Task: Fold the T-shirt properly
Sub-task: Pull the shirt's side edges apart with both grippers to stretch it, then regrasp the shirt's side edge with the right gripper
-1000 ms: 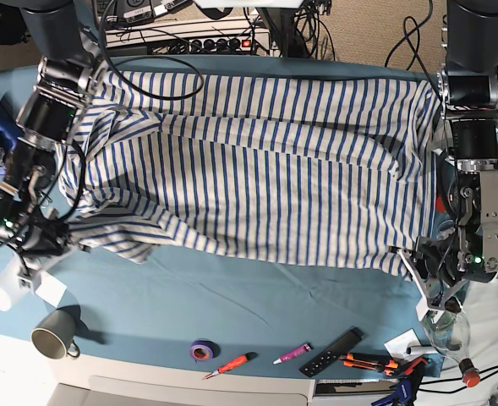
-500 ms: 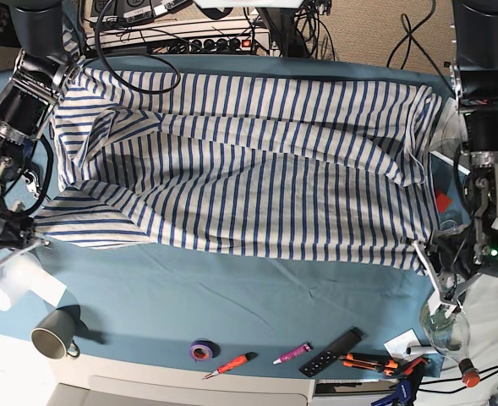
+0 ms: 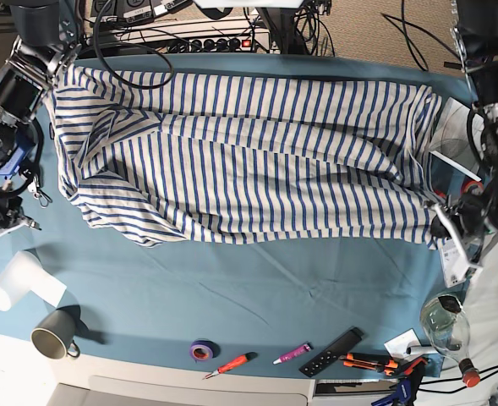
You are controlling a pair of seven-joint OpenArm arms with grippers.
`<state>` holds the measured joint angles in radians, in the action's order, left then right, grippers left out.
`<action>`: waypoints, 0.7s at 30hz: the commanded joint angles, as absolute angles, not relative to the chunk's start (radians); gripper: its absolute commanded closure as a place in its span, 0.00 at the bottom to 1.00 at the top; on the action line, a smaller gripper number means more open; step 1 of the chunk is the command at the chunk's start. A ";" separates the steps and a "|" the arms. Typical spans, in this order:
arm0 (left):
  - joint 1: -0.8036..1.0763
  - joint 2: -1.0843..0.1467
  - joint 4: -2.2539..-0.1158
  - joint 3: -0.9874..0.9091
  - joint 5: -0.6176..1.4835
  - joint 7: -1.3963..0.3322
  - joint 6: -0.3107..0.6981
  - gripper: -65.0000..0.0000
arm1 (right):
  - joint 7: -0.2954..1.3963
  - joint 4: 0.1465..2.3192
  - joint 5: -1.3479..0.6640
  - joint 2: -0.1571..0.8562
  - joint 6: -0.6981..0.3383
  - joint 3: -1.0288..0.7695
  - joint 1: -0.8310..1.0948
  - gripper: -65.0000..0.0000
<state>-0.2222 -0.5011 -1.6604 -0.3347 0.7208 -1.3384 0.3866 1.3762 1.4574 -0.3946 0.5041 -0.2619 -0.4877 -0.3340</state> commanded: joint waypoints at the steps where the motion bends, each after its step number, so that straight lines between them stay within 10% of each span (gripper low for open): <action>1: -0.229 -0.519 -1.681 -0.363 0.752 -1.328 0.397 1.00 | 1.359 1.483 -0.404 0.536 -0.262 -0.510 -0.344 1.00; 21: -0.125 -0.518 -1.700 -0.403 0.902 -1.364 0.472 1.00 | 1.369 1.487 -0.708 0.546 -0.438 -0.728 -0.214 1.00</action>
